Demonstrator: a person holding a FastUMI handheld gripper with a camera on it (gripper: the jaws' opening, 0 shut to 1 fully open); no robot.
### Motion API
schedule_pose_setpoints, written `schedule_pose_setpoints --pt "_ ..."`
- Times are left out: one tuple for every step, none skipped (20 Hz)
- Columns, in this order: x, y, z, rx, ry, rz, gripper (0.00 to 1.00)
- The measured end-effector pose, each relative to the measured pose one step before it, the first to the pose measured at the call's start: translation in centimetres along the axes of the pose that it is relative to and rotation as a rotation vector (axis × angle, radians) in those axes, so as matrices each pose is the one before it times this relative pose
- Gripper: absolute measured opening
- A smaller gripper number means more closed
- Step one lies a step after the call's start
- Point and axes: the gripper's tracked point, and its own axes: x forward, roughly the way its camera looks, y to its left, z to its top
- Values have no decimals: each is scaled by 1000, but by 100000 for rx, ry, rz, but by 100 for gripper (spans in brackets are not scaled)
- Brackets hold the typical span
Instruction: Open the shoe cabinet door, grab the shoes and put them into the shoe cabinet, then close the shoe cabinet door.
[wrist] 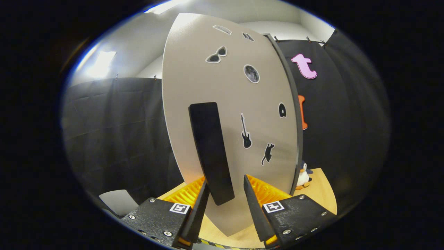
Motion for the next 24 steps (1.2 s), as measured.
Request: schedule_pose_setpoints --pt "741 635 -58 248 144 1271 63" --pt "833 621 126 -236 145 1152 64" --pt "889 324 168 -621 245 394 64" --pt "962 100 169 -617 -68 -291 66" --pt "354 298 -124 -785 197 758 68" --pt "446 316 155 -1118 47 726 71" --pt "573 246 133 -971 529 444 71" --pt "887 293 78 -848 223 -33 72" --pt "909 300 178 -1189 221 -176 73" --pt "1064 641 228 -1355 -242 -336 74" --pt "1088 579 110 -1366 54 -423 74" --pt "813 739 173 -778 -311 -514 74" --pt "532 507 135 -360 421 -322 74" --pt "599 295 198 599 -4 -958 74" --pt "518 165 -5 216 482 -1044 74" --pt "411 103 139 -596 -792 -926 74" --pt "258 74 53 -777 106 -608 75" --pt "69 -25 76 -306 -84 -609 74" --pt "221 89 34 67 429 -542 75" --pt "546 235 105 -321 -94 -282 74" --pt "576 90 69 -136 -90 -212 75" --pt "514 -189 70 -157 18 -793 75" --pt "346 -27 57 -411 -76 -817 75" --pt "228 124 41 -354 101 -638 76"
